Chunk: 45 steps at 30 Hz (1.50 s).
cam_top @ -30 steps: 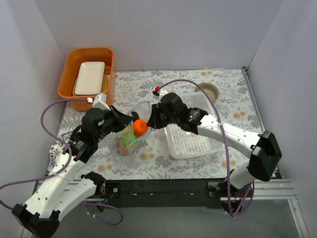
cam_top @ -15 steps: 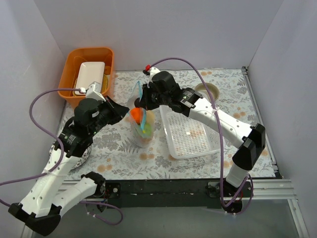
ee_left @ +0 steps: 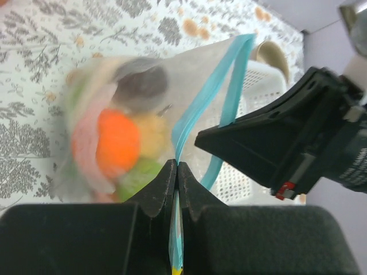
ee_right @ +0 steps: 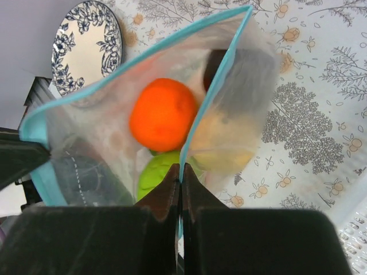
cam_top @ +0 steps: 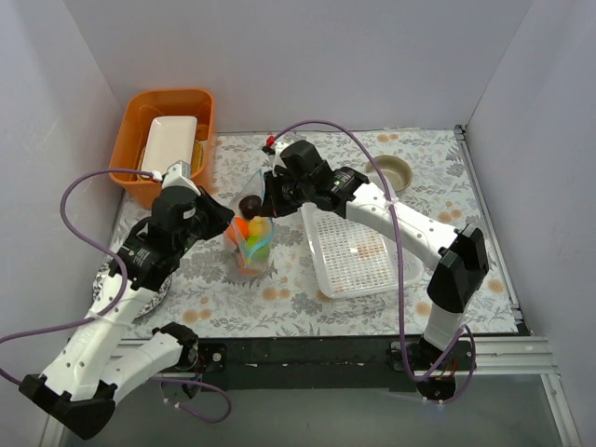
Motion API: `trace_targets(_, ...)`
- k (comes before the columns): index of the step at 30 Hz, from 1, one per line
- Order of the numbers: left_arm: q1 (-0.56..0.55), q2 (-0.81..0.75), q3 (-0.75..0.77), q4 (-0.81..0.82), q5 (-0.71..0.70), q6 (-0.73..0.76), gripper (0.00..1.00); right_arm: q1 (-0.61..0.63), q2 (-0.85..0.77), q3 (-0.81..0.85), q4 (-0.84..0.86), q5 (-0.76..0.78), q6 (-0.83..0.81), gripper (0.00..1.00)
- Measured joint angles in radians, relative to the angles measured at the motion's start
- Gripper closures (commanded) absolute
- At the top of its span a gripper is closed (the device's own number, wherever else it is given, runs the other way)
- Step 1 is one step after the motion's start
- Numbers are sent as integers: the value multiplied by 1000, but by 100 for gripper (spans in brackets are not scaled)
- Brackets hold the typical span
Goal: Place the food in the zip-top bag and seal the zipper
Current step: Adjust the zipper food storage bag at the center of the board.
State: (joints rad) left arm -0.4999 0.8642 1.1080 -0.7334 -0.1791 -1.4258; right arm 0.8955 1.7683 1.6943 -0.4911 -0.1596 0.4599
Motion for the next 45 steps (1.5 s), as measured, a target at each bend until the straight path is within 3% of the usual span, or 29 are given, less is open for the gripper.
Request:
trace_targets(4,0,13,-64,34,43,-4,100,-8,12,-14,2,-16,1,99)
trace_targets(13,0,53,-212,280,251,-51,100,-21,2,-132,44,16,39,99)
trace_targets(22,0,185,-212,432,412,-70,100,-40,-195,-300,46,179,114,96)
trace_targets(29,0,269,-227,536,565,-82,100,-70,-284,-465,85,198,185,92)
trace_targets(32,-1,314,-235,554,634,-80,100,-84,-324,-530,108,198,219,81)
trace_targets(40,-12,354,-251,588,746,-63,100,-104,-443,-658,202,177,296,76)
trace_targets(43,-28,361,-260,600,760,-58,100,-105,-452,-682,233,164,316,57)
trace_targets(44,-34,363,-264,600,764,-55,100,-105,-454,-694,248,159,325,39)
trace_targets(45,-37,365,-267,600,768,-54,100,-107,-460,-710,262,156,332,33)
